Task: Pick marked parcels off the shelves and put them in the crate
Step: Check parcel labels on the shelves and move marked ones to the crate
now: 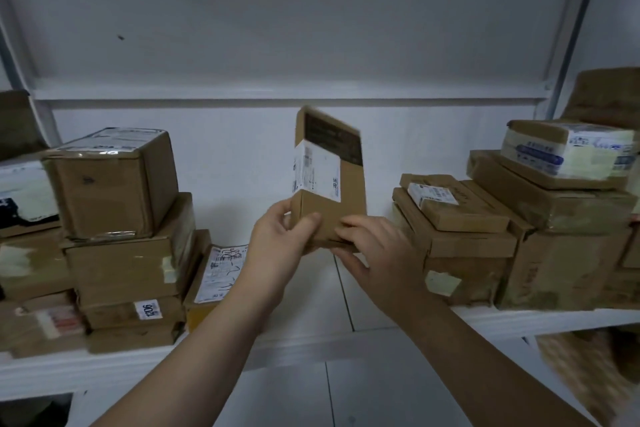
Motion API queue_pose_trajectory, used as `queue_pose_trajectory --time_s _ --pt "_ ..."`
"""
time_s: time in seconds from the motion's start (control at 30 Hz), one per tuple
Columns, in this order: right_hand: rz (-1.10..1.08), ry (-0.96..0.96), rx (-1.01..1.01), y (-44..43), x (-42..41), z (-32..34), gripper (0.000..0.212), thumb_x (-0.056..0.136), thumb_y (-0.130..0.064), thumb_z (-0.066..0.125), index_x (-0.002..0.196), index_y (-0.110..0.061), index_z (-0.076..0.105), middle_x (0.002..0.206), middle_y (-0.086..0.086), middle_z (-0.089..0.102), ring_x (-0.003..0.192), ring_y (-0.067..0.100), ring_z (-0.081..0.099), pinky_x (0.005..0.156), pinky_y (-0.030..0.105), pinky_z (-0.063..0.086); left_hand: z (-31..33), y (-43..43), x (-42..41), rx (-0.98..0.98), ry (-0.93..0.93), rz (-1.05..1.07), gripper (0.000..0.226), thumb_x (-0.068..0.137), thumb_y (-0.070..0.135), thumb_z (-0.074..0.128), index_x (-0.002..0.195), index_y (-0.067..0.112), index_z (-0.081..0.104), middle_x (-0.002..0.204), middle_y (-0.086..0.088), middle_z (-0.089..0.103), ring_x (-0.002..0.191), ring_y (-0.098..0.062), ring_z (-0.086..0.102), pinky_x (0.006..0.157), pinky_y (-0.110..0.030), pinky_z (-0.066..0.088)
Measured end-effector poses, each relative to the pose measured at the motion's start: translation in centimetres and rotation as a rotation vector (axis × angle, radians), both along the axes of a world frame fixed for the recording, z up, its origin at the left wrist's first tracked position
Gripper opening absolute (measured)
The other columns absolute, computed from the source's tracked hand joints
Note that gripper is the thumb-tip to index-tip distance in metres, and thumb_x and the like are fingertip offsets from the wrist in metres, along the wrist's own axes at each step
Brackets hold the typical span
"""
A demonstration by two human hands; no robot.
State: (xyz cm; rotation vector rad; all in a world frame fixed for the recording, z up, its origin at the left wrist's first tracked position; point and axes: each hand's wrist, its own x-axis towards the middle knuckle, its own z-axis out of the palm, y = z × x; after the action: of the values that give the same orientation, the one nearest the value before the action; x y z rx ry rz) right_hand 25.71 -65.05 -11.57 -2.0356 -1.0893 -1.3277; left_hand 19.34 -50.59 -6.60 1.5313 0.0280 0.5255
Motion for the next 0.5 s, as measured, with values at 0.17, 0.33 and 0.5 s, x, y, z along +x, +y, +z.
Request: queue_pose_trajectory --time_s 0.17,0.33,0.5 --pt "0.552 0.964 0.788 -0.3 -1.3 3.4 0.054 0.088 -0.037 0.063 0.135 -0.039 0.037 0.131 -0.008 0.048 0.109 0.011 0.062 0.085 0.033 0.056 -1.1 3.8 -0.1 0.876 -0.269 0.382 0.042 0.084 0.006 0.064 0.122 0.02 0.057 0.101 0.006 0.065 0.082 -0.008 0.051 0.069 -0.017 0.036" --pt "0.667 1.121 1.033 -0.9 -0.6 5.1 0.062 0.086 -0.032 0.063 0.141 -0.033 0.034 0.117 -0.005 0.057 0.095 0.013 0.069 0.073 0.042 0.059 -3.3 7.0 0.2 1.262 -0.568 0.448 0.046 0.081 -0.002 0.052 0.126 0.005 0.053 0.126 -0.015 0.06 0.12 -0.031 0.048 0.106 -0.033 0.032" --pt "0.56 1.195 1.026 0.3 -0.1 3.9 0.035 0.091 -0.013 0.063 0.121 -0.026 0.051 0.105 0.0 0.063 0.083 0.013 0.072 0.071 0.039 0.06 -4.0 7.4 -0.8 1.322 -0.604 0.433 0.047 0.08 -0.004 0.058 0.125 0.005 0.051 0.126 -0.018 0.058 0.117 -0.034 0.05 0.104 -0.042 0.037"
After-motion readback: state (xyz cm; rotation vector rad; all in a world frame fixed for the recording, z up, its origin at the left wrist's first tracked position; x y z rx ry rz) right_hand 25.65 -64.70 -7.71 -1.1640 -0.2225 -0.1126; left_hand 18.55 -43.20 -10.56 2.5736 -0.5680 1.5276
